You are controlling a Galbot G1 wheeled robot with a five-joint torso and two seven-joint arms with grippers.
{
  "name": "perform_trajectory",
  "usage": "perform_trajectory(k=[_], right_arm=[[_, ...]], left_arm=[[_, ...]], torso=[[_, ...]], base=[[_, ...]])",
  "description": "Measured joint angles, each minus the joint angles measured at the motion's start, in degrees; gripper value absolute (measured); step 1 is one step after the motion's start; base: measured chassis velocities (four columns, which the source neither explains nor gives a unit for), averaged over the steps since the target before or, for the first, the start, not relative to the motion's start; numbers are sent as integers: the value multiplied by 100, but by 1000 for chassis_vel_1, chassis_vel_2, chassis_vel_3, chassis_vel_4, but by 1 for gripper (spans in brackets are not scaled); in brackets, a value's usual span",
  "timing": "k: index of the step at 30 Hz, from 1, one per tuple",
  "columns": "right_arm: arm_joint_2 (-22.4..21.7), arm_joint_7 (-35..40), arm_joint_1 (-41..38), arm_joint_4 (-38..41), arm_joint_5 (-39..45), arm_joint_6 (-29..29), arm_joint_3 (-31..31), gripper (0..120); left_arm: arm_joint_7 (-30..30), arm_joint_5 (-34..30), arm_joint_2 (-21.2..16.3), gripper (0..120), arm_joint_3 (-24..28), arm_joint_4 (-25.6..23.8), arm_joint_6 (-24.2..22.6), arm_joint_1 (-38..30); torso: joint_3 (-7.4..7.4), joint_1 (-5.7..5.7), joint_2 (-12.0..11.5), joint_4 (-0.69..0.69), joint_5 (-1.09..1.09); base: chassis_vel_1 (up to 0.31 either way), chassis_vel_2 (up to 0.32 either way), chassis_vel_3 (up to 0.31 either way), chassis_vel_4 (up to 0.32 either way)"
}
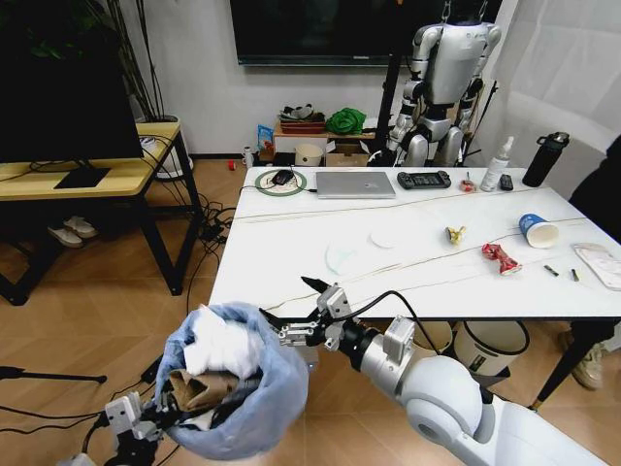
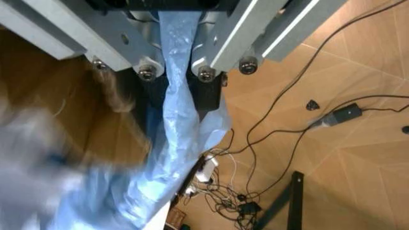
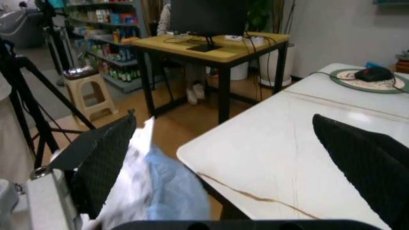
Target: Pick up the trash bin and place the trash from the table into it.
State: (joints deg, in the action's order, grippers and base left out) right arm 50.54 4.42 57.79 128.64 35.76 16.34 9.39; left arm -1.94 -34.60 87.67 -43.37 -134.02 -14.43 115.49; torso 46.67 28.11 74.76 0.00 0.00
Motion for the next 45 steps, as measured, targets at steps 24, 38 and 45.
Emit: perform_trajectory(k=[24,38,45], right_arm=[[930,1226,-836,-1844,419,1472,-879,100],[1591,1182,-1466,-3074,644,1528,-742,100],[1776,1089,-1690,-3619,553,1507,-654,97]], left_arm=[[-24,-107,45,0,33,-141,13,179],[-30,-52,143,0,13,-246,22,243],[-30,-31,180,0,19,-246,30,230]], torso=[[0,0,0,0,0],[0,0,0,-1,-1],[0,0,0,0,-1]], base=[[0,0,0,0],[0,0,0,0],[0,0,0,0]])
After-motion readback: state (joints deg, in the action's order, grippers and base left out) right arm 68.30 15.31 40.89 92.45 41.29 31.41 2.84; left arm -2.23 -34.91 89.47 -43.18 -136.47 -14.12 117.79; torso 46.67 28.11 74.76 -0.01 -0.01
